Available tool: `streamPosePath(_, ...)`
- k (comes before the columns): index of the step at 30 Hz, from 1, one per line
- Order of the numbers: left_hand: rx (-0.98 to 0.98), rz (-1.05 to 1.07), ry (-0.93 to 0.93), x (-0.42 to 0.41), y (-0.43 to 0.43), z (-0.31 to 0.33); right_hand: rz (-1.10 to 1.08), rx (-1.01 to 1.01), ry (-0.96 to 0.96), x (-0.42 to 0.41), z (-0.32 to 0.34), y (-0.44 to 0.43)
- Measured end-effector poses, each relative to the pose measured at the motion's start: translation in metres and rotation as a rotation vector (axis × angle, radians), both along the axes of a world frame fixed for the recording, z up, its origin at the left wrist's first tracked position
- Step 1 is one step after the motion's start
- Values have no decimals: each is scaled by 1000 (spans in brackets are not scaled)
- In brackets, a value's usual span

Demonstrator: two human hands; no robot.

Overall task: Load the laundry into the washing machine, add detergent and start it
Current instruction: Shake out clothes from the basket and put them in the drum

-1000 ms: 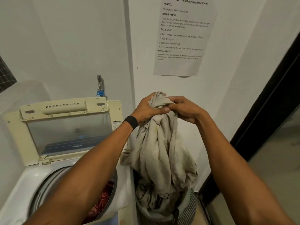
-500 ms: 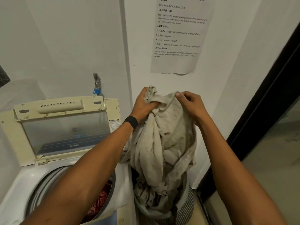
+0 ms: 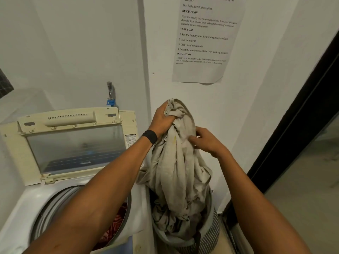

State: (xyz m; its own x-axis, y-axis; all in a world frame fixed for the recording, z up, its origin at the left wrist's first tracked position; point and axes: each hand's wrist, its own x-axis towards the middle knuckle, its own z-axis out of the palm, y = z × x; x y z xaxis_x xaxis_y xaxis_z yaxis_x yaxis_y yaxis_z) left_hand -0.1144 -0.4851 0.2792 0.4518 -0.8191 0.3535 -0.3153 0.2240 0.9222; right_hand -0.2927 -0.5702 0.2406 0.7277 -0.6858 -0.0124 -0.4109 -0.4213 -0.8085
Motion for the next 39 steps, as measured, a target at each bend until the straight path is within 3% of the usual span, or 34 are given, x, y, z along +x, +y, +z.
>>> streamPosePath(5,-50,125,15,13,9,-10,-429,-202,-252,-14,21,-15)
streamPosePath(8,-72,149,72,22,14,-11,-427,-123,-405,-24,52,-23)
streamPosePath(10,-88,135,86,19,13,-5,-216,34,-328,-17,65,-13)
streamPosePath(13,-119,117,73,4,7,2,-18,31,-47,2,48,9)
streamPosePath(16,-139,139,54,0,8,3,-12,-96,104,12,12,20)
streamPosePath(19,-133,165,42,9,12,-2,-176,-230,135,0,5,9)
streamPosePath(23,-100,153,30,20,19,-9,-289,-196,-152,-11,39,-8)
streamPosePath(26,-39,37,-37,6,22,-6,-294,131,-500,5,70,2)
streamPosePath(28,30,-108,-57,-5,19,-3,-281,318,-587,20,77,12)
streamPosePath(30,98,-207,-41,-15,15,0,-273,379,-611,28,78,18)
streamPosePath(33,93,-114,-33,-18,10,3,-175,490,-723,19,71,22)
streamPosePath(35,13,28,39,-14,6,2,-120,383,-668,8,56,27)
streamPosePath(39,-59,109,105,-8,0,4,-184,-111,-274,-2,13,40)
